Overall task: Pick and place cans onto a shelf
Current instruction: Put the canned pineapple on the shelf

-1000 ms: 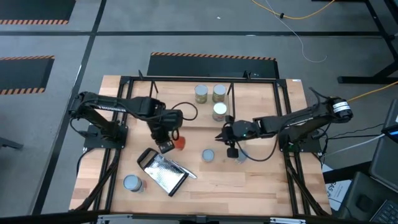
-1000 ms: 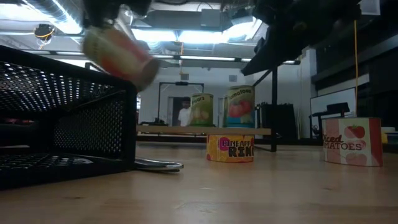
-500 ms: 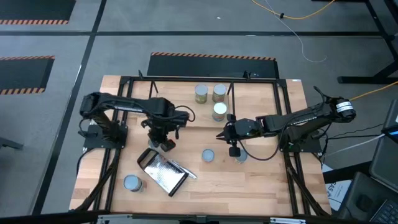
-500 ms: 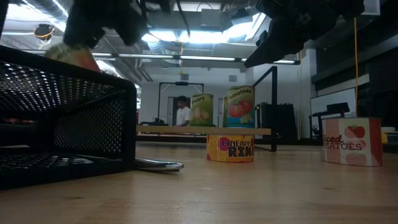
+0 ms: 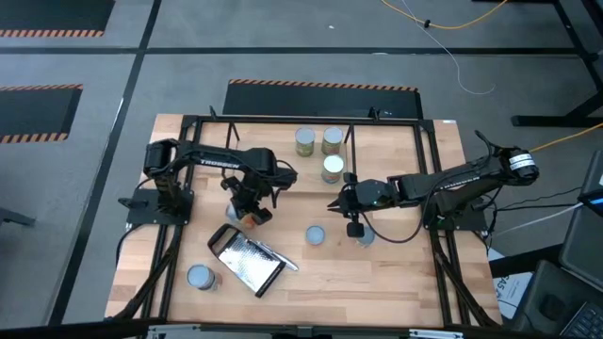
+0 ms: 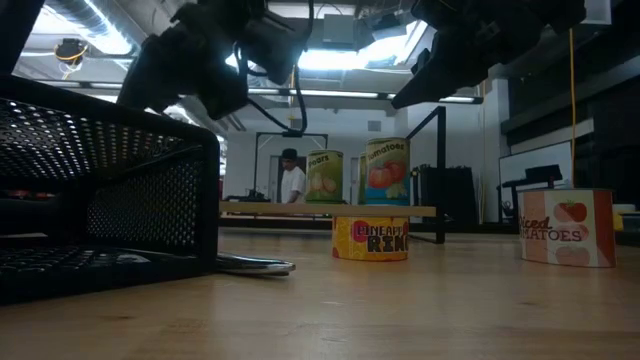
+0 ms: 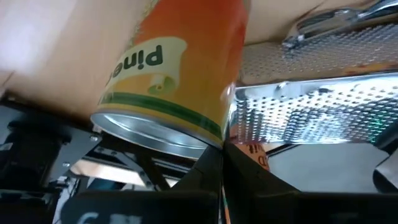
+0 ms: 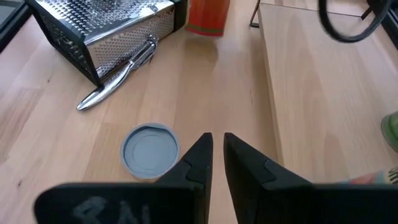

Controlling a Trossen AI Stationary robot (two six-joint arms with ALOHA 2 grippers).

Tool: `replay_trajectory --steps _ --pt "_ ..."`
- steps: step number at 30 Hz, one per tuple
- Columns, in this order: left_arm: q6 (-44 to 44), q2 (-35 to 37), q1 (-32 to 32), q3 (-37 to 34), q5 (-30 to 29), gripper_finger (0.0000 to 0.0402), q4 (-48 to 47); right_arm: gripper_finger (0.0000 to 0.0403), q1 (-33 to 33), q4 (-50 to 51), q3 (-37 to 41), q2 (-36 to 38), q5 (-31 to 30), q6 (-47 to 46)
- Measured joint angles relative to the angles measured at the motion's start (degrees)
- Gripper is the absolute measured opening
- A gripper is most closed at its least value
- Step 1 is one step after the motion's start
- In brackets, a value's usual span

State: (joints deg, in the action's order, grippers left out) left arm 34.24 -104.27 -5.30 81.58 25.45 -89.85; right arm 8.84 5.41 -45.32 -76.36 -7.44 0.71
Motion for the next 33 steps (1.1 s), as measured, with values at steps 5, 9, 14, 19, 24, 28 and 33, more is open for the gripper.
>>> replay_trajectory --steps 5,9,14,19,24,28,33 --pt "1.50 -0.20 0.04 0.02 -1.57 0.0000 -0.13 0.0045 0.00 0.04 0.00 0.00 0.00 0.00" --pt "1.91 -0.47 0.04 0.02 -2.58 0.0000 -0.18 0.0045 0.00 0.04 0.00 0.00 0.00 0.00" --pt "2.75 -0.54 0.04 0.02 -4.27 0.0000 -0.14 0.0045 0.00 0.04 0.00 0.00 0.00 -0.07" --pt "3.92 -0.54 0.04 0.02 -5.22 0.0000 -0.12 0.0045 0.00 0.04 0.00 -0.02 0.00 -0.13" --pt "4.17 -0.54 0.04 0.02 -5.35 0.0000 2.01 0.0045 0.00 0.04 0.00 -0.02 0.00 -0.15" --pt "4.17 -0.54 0.04 0.02 -5.54 0.0000 2.04 0.0045 0.00 0.04 0.00 -0.02 0.00 -0.15" --pt "4.17 -0.54 0.04 0.02 -5.97 0.0000 2.04 0.0045 0.00 0.04 0.00 -0.02 0.00 -0.16"
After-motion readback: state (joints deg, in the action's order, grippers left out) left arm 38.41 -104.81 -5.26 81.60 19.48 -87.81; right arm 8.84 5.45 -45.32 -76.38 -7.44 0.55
